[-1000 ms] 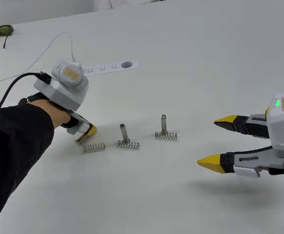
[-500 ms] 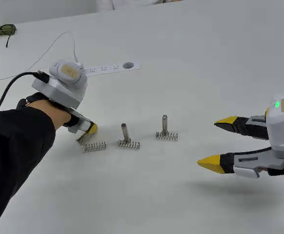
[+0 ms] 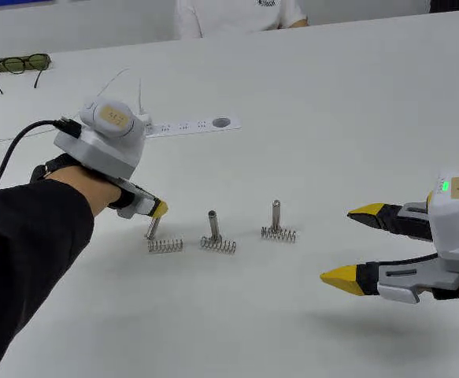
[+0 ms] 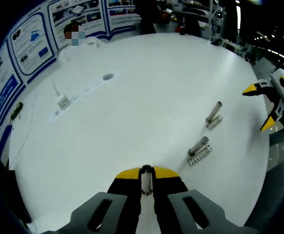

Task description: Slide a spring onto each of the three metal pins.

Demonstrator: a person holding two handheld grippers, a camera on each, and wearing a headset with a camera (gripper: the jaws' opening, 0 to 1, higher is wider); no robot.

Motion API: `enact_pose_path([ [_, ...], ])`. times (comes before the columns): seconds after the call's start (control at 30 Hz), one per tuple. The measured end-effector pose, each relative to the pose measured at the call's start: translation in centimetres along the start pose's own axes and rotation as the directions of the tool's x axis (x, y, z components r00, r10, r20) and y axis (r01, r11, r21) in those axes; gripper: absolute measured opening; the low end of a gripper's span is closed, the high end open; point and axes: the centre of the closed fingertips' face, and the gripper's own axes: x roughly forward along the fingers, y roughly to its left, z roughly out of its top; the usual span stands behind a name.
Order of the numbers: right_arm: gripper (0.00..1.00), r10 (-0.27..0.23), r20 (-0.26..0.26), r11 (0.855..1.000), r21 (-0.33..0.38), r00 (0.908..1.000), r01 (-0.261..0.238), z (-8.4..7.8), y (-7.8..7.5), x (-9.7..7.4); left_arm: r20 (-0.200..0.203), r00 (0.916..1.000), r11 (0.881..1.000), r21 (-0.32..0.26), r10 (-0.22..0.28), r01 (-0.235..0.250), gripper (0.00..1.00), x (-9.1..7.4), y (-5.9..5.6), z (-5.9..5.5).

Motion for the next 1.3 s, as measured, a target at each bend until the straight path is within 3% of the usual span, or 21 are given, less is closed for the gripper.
enact_pose_path([
  [0.5,0.60,0.011,-0.011,1.000,-0.023,0.9999,-0.011,0.2,0.4,0.1,0.035,0.9993,0.998,-0.060,0.012,-0.010,0.07,-2.1,-0.4,-1.9],
  [0.97,0.61,0.013,-0.014,0.999,-0.037,0.9998,-0.013,0.3,0.6,0.1,0.002,1.0000,0.998,-0.061,0.003,-0.003,0.07,-2.5,-1.0,-2.6],
  [1.3,0.61,0.014,-0.014,0.999,-0.039,0.9998,-0.015,0.3,0.6,0.1,0.008,1.0000,0.998,-0.055,-0.001,0.001,0.08,-2.5,-1.2,-2.5],
])
